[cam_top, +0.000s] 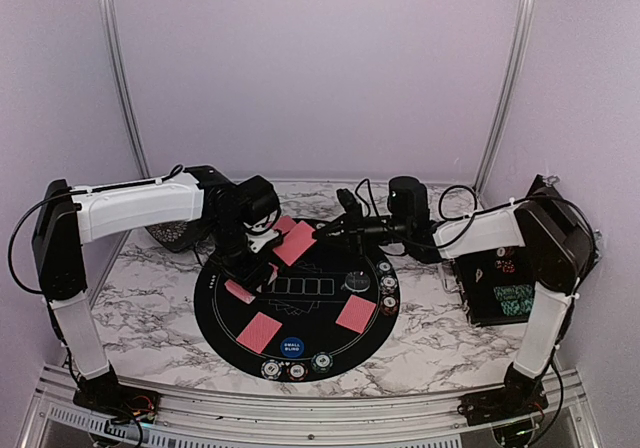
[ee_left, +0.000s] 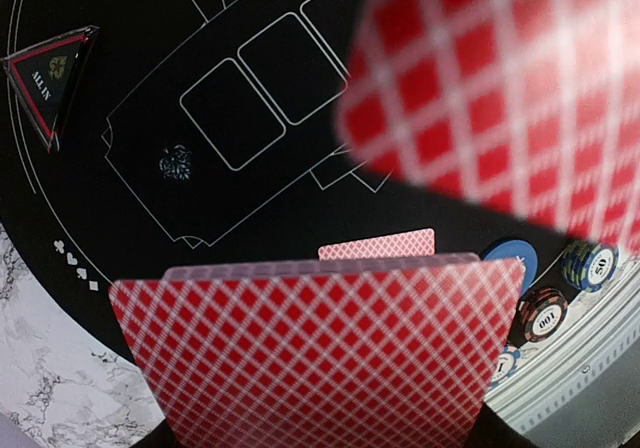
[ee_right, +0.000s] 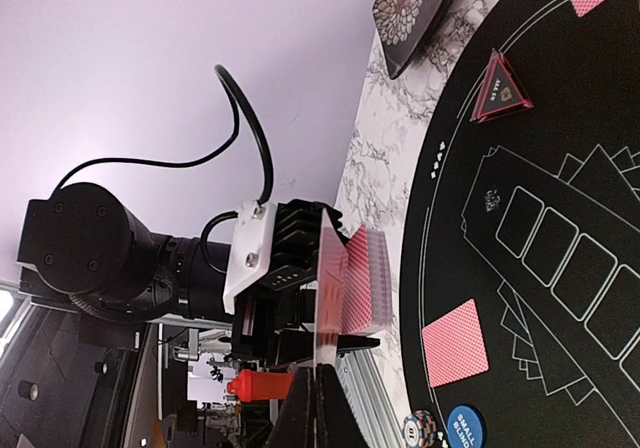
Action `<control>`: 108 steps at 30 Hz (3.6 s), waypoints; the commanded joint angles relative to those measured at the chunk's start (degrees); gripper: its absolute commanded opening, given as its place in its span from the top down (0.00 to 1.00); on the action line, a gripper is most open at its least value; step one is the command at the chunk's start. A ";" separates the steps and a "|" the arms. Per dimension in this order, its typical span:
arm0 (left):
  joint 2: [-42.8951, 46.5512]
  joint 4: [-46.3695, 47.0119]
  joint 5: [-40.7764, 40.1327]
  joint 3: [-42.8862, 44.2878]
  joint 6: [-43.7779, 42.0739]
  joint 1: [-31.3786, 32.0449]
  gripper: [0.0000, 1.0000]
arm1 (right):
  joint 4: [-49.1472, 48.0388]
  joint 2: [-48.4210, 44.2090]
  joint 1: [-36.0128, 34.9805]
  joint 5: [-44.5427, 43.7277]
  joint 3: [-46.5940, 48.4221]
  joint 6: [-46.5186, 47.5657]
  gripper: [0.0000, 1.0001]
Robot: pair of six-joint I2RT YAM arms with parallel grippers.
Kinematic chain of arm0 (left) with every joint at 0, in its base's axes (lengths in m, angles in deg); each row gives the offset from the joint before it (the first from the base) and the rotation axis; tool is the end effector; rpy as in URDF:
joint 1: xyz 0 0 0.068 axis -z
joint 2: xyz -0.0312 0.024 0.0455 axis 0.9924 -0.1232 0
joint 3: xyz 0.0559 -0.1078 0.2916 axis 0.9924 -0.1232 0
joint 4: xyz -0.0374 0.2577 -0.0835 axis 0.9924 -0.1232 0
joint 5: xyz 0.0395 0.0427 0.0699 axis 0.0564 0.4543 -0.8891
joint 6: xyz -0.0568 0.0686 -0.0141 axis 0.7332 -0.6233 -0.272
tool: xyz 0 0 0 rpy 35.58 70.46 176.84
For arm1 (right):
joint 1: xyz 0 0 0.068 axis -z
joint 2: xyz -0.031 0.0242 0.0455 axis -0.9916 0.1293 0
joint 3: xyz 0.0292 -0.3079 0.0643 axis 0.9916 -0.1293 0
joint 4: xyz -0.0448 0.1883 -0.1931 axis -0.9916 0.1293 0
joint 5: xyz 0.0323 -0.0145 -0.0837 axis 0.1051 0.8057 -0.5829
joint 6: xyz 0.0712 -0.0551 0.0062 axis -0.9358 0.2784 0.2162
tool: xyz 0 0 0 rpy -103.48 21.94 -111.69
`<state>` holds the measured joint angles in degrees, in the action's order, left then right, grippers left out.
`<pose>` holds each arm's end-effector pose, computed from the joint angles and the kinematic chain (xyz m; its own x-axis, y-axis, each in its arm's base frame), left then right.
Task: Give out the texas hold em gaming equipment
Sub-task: Distribute the poker card in the small blind area.
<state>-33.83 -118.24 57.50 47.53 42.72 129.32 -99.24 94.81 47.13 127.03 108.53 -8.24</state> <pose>0.2698 -0.2912 0.2392 -0.7743 0.5978 -0.2075 0.6246 0.7746 -0.0991 0.3304 0.3136 0.2368 -0.9768 -0.0048 -0.2140 -0.2127 0.1360 0.9676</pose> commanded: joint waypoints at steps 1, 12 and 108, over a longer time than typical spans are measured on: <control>2.72 0.44 -0.58 -1.10 0.30 -0.50 0.43 | 1.07 -2.53 1.45 0.39 -1.19 2.14 1.00; 4.26 0.54 -0.75 -2.14 0.56 -1.02 0.43 | 11.13 -0.78 1.89 -3.01 -1.64 11.66 1.00; 4.77 0.44 -0.17 -3.23 -1.05 -1.23 0.43 | 41.44 9.73 -19.83 -19.53 14.77 33.07 0.66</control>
<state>-30.79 -117.89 57.12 44.82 42.04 128.36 -58.39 107.36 28.03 109.11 121.93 23.76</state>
